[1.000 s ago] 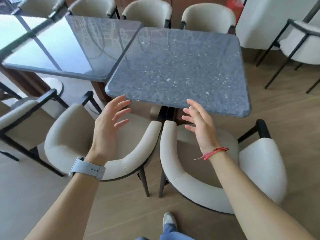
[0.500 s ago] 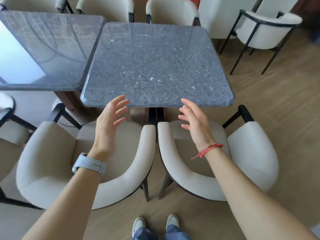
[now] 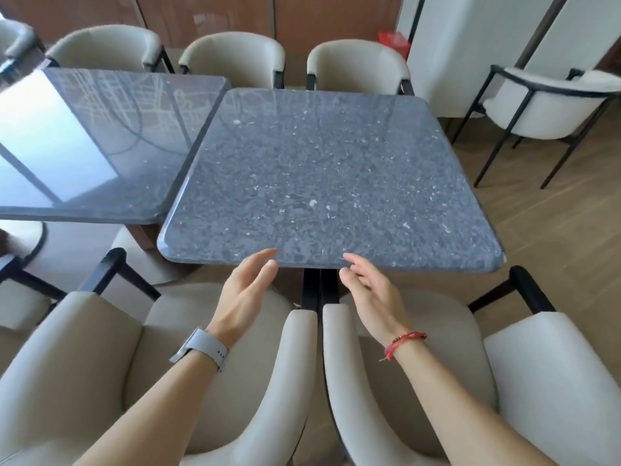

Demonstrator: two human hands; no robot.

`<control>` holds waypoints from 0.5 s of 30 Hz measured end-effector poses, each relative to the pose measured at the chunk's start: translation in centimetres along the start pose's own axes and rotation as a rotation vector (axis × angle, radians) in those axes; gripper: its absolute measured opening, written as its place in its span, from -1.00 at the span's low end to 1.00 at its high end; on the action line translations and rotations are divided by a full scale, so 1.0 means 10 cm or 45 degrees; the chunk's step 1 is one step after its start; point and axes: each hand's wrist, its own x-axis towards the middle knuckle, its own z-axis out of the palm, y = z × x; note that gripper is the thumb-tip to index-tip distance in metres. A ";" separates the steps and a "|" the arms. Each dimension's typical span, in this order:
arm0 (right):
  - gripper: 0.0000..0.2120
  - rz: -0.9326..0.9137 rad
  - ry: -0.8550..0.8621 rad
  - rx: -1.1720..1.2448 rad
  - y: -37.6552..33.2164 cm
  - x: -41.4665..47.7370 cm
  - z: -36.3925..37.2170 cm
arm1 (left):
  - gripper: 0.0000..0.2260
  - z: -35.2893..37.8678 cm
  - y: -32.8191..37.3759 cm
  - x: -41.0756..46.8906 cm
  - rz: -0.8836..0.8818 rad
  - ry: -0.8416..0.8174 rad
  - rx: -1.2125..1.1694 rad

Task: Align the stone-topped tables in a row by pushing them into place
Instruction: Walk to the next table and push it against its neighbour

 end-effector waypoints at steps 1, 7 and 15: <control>-0.68 -0.016 -0.007 -0.057 0.07 0.17 0.04 | -0.64 0.01 -0.09 0.17 0.006 0.020 0.085; -0.56 -0.132 0.036 -0.459 0.50 1.07 0.27 | -0.31 0.12 -0.63 0.92 -0.012 0.054 0.532; -0.52 -0.235 0.041 -1.092 0.92 1.77 0.47 | -0.37 0.21 -1.21 1.55 0.078 0.165 0.959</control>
